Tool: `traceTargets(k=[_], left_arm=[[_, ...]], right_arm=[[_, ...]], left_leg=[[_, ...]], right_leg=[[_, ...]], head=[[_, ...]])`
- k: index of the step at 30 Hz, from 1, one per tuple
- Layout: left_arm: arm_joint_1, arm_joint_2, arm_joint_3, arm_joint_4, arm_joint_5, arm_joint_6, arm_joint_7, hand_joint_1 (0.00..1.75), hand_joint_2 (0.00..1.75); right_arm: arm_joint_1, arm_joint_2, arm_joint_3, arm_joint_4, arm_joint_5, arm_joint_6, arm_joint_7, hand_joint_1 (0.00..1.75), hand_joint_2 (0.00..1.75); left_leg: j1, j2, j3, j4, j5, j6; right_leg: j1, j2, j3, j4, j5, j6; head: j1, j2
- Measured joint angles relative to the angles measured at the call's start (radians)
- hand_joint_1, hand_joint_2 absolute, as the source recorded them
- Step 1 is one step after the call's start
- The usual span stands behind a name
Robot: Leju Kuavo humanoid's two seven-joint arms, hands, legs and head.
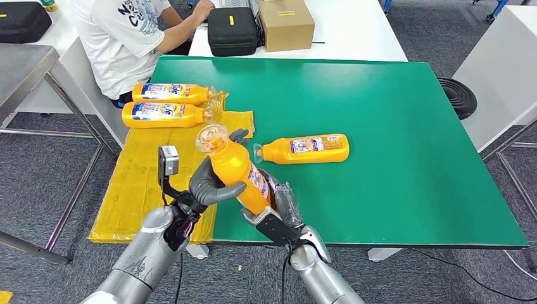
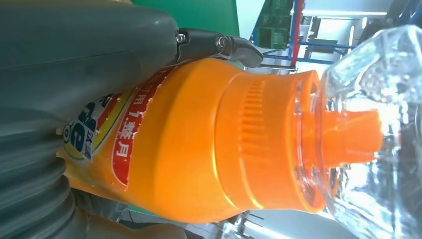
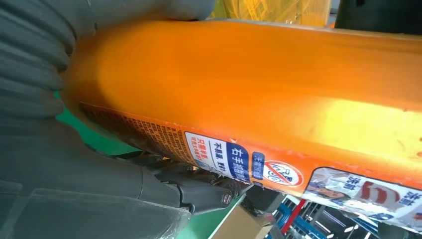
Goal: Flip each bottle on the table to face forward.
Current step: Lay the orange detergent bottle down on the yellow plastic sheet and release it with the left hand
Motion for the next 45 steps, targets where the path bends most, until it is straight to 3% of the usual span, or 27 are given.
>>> traceTargets(k=[3,4,7,8,9,14,22,23,26,27,33,37,45], left_arm=[[-0.004,0.001,-0.008,0.003,-0.024,0.018,-0.005,0.09,1.75],[-0.006,0.002,-0.012,0.003,-0.037,0.028,-0.007,0.27,1.75],[-0.011,0.004,-0.027,0.003,-0.084,0.060,-0.013,1.43,1.75],[-0.013,0.005,-0.033,0.003,-0.100,0.069,-0.015,1.68,1.75],[-0.015,0.006,-0.039,0.003,-0.118,0.078,-0.018,1.73,1.75],[-0.029,0.011,-0.069,0.010,-0.198,0.102,-0.032,1.75,1.75],[-0.040,0.015,-0.078,0.035,-0.200,0.054,-0.061,1.75,1.75],[-0.040,0.015,-0.078,0.036,-0.199,0.051,-0.062,1.75,1.75],[-0.040,0.016,-0.078,0.039,-0.195,0.044,-0.065,1.75,1.75],[-0.040,0.017,-0.078,0.040,-0.195,0.042,-0.065,1.75,1.75],[-0.035,0.021,-0.082,0.041,-0.204,0.050,-0.058,1.75,1.75],[-0.034,0.025,-0.083,0.041,-0.206,0.061,-0.055,1.75,1.75],[-0.035,0.045,-0.066,0.041,-0.230,0.150,-0.055,1.75,1.75]], right_arm=[[0.000,0.000,-0.002,0.003,0.002,0.001,0.000,1.75,1.75],[0.001,0.000,-0.003,0.004,0.003,0.002,0.000,1.75,1.75],[0.002,0.000,-0.007,0.006,0.003,0.005,0.000,1.75,1.75],[0.002,-0.001,-0.009,0.006,0.003,0.005,0.000,1.75,1.75],[0.003,-0.001,-0.010,0.006,0.003,0.005,0.000,1.75,1.75],[0.011,-0.003,-0.017,0.006,0.001,0.005,0.000,1.75,1.75],[0.020,-0.003,-0.017,0.006,0.000,0.005,0.000,1.75,1.75],[0.020,-0.003,-0.017,0.006,0.000,0.005,0.000,1.64,1.75],[0.022,-0.003,-0.017,0.006,0.000,0.003,0.000,0.34,1.75],[0.023,-0.003,-0.017,0.006,0.000,0.001,0.000,0.00,1.75],[0.024,-0.003,-0.017,0.006,0.022,-0.033,0.000,0.00,1.75],[0.024,-0.003,-0.019,0.003,0.035,-0.051,0.000,0.00,0.00],[0.046,-0.004,-0.040,-0.061,0.070,-0.071,0.003,0.00,0.00]], left_leg=[[0.000,0.000,0.000,0.000,0.000,0.000],[0.000,0.000,0.000,0.000,0.000,0.000],[0.000,0.000,0.000,0.000,0.000,0.000],[0.000,0.000,0.000,0.000,0.000,0.000],[0.000,0.000,0.000,0.000,0.000,0.000],[0.000,0.000,0.000,0.000,0.000,0.000],[0.000,0.000,0.000,0.000,0.000,0.000],[0.000,0.000,0.000,0.000,0.000,0.000],[0.000,0.000,0.000,0.000,0.000,0.000],[0.000,0.000,0.000,0.000,0.000,0.000],[0.000,0.000,0.000,0.000,0.000,0.000],[0.000,0.000,0.000,0.000,0.000,0.000],[0.000,0.000,0.000,0.000,0.000,0.000]], right_leg=[[0.000,0.000,0.000,0.000,0.000,0.000],[0.000,0.000,0.000,0.000,0.000,0.000],[0.000,0.000,0.000,0.000,0.000,0.000],[0.000,0.000,0.000,0.000,0.000,0.000],[0.000,0.000,0.000,0.000,0.000,0.000],[0.000,0.000,0.000,0.000,0.000,0.000],[0.000,0.000,0.000,0.000,0.000,0.000],[0.000,0.000,0.000,0.000,0.000,0.000],[0.000,0.000,0.000,0.000,0.000,0.000],[0.000,0.000,0.000,0.000,0.000,0.000],[0.000,0.000,0.000,0.000,0.000,0.000],[0.000,0.000,0.000,0.000,0.000,0.000],[0.000,0.000,0.000,0.000,0.000,0.000]], head=[[0.000,0.000],[0.000,0.000],[0.000,0.000],[0.000,0.000],[0.000,0.000],[0.000,0.000],[0.000,0.000],[0.000,0.000],[0.000,0.000],[0.000,0.000],[0.000,0.000],[0.000,0.000],[0.000,0.000]])
